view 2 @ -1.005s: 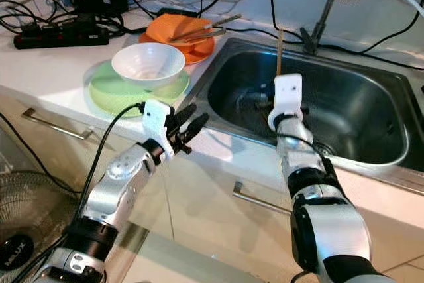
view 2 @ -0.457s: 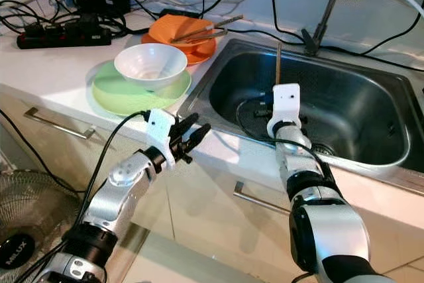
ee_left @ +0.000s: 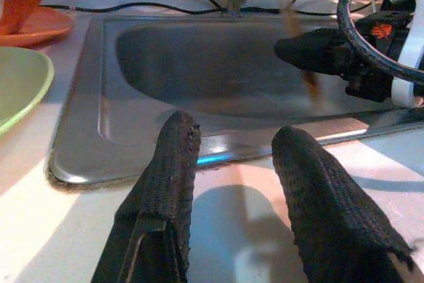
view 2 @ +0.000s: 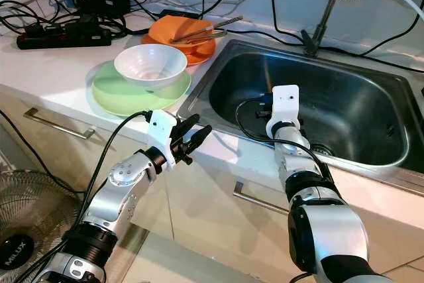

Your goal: Kitchen organization

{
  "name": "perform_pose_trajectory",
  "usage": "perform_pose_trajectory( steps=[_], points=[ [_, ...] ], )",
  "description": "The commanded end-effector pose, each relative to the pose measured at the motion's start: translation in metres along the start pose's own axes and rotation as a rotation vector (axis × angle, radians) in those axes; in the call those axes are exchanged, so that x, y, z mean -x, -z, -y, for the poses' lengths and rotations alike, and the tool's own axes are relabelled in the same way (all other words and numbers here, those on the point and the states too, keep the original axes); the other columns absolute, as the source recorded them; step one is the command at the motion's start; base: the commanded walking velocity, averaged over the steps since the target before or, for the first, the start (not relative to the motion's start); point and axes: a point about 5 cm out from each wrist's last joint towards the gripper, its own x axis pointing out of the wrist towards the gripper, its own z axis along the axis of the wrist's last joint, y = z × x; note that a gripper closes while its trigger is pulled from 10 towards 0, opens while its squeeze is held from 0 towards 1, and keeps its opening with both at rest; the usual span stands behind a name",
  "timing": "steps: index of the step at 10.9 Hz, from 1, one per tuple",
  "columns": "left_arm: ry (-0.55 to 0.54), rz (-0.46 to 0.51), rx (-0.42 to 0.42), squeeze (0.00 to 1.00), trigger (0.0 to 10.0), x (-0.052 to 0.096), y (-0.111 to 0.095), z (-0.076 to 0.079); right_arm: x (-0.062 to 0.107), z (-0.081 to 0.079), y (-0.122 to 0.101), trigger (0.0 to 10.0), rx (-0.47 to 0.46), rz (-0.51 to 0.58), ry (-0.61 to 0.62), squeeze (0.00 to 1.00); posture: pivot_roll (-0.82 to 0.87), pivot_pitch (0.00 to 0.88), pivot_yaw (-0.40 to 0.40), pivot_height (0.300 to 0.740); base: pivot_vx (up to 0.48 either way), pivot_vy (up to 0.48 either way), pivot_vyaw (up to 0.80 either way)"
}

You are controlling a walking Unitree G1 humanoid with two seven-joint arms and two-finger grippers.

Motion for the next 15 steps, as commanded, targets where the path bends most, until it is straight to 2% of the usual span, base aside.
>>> perform_pose_trajectory(
  steps=[1,2,4,6,9,10,11,12,13,14,15],
  points=[
    [0.020,-0.031,0.000,0.00,10.0,0.001,0.006,0.003,0.001,-0.004,0.008,10.0,0.008,-0.042,-0.015,0.18,0.22,0.000,-0.034,0.740,0.000,0.000,0.00],
    [0.021,-0.032,-0.001,0.00,10.0,0.001,0.006,0.003,0.001,-0.005,0.007,10.0,0.011,-0.041,-0.016,0.00,0.22,0.000,-0.034,0.740,0.000,0.000,0.00],
    [0.020,-0.026,-0.003,0.00,10.0,0.000,0.004,0.003,0.000,-0.006,0.004,10.0,0.013,-0.024,-0.018,0.00,0.22,0.000,-0.035,0.740,0.000,0.000,0.00],
    [-0.006,0.014,-0.064,0.00,10.0,-0.001,-0.009,-0.001,-0.003,-0.010,-0.011,10.0,0.002,0.050,-0.034,0.00,0.22,0.008,-0.034,0.740,0.000,0.000,0.00],
    [-0.122,0.233,-0.128,0.00,10.0,-0.004,-0.072,-0.018,-0.006,-0.021,-0.042,10.0,-0.049,0.226,-0.086,0.00,0.22,0.019,-0.036,0.740,0.000,0.000,0.00],
    [-0.207,0.312,-0.153,0.00,10.0,-0.001,-0.101,-0.033,-0.004,-0.026,-0.051,10.0,-0.069,0.284,-0.103,0.00,0.22,0.021,-0.036,0.740,0.000,0.000,0.00],
    [-0.255,0.327,-0.218,0.00,10.0,0.003,-0.117,-0.047,-0.003,-0.030,-0.053,10.0,-0.083,0.305,-0.113,0.00,0.21,0.023,-0.033,0.740,0.000,0.000,0.00],
    [-0.255,0.253,-0.366,0.00,10.0,0.006,-0.121,-0.058,-0.001,-0.037,-0.050,10.0,-0.098,0.306,-0.134,0.00,0.21,0.025,-0.032,0.740,0.000,0.000,0.00],
    [-0.237,0.229,-0.421,0.00,10.0,0.008,-0.122,-0.064,0.001,-0.039,-0.047,10.0,-0.103,0.298,-0.139,0.00,0.22,0.025,-0.032,0.740,0.000,0.000,0.00],
    [-0.226,0.188,-0.455,1.00,10.0,0.017,-0.121,-0.076,0.003,-0.043,-0.041,10.0,-0.112,0.285,-0.155,0.75,0.22,0.025,-0.030,0.740,0.000,0.000,0.00],
    [-0.225,0.156,-0.445,1.00,10.0,0.021,-0.119,-0.081,0.004,-0.044,-0.038,10.0,-0.119,0.278,-0.157,0.93,0.22,0.025,-0.029,0.740,0.000,0.000,0.00]
  ],
)
